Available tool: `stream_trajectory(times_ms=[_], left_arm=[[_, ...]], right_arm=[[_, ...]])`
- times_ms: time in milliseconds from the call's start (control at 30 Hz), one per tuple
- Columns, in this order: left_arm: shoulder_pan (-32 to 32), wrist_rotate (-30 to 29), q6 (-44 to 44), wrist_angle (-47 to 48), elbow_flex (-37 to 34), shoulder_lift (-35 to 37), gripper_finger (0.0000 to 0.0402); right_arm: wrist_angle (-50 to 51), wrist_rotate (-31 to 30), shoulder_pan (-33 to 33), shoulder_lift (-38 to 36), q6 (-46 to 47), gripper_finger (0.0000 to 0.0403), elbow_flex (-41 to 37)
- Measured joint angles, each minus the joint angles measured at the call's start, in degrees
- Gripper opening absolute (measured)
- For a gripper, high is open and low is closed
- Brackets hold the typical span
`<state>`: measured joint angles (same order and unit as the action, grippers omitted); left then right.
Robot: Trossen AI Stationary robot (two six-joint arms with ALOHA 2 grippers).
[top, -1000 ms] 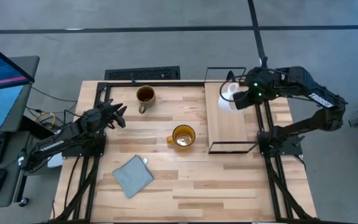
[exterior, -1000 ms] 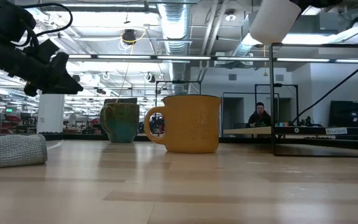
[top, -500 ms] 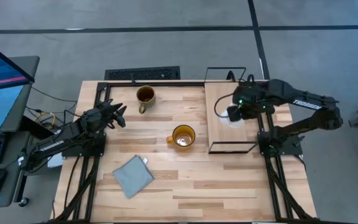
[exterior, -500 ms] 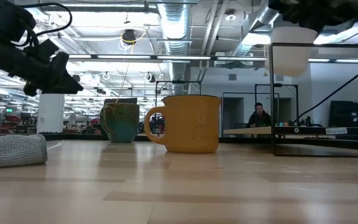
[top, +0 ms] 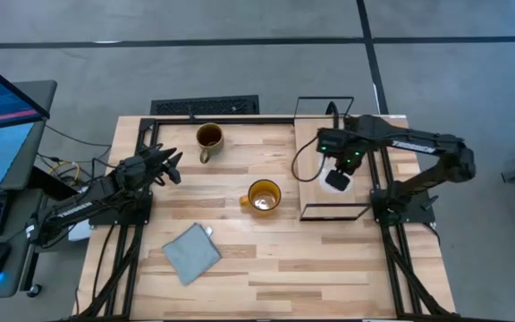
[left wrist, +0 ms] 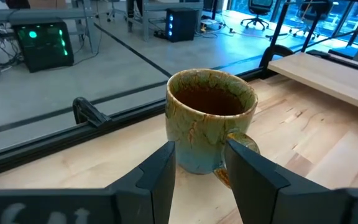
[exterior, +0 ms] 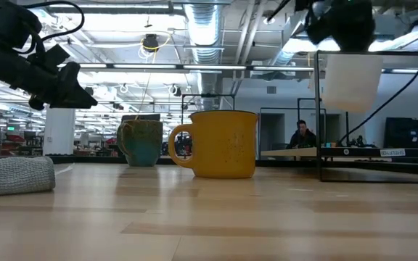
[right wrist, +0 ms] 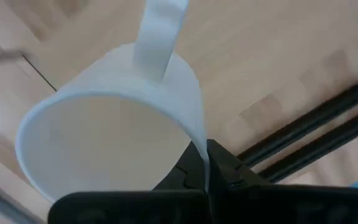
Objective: Stack small to large cups/mugs on shelf
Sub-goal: Put the white mug on the shelf
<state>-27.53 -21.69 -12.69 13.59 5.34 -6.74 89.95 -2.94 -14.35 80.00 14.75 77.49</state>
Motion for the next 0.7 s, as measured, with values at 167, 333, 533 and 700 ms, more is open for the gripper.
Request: stream_trajectory(times_ms=[167, 333, 533, 700], left_arm=[[0.0, 0.0, -0.1, 0.1, 0.0, 0.0, 0.013], [0.0, 0.2, -0.3, 0.1, 0.0, 0.0, 0.013], [0.0, 0.2, -0.5, 0.2, 0.0, 0.0, 0.013], [0.0, 0.2, -0.5, 0.2, 0.0, 0.0, 0.013]], right_arm=[[0.1, -0.3, -1.2, 5.7, -16.6, 0.0009, 0.0], [0.0, -0.1, -1.5, 10.0, -26.6, 0.0009, 0.0], [-2.9, 0.1, -1.2, 12.9, -31.9, 0.0009, 0.0], [-3.8, 0.0, 1.5, 14.1, -35.7, 0.0009, 0.0]])
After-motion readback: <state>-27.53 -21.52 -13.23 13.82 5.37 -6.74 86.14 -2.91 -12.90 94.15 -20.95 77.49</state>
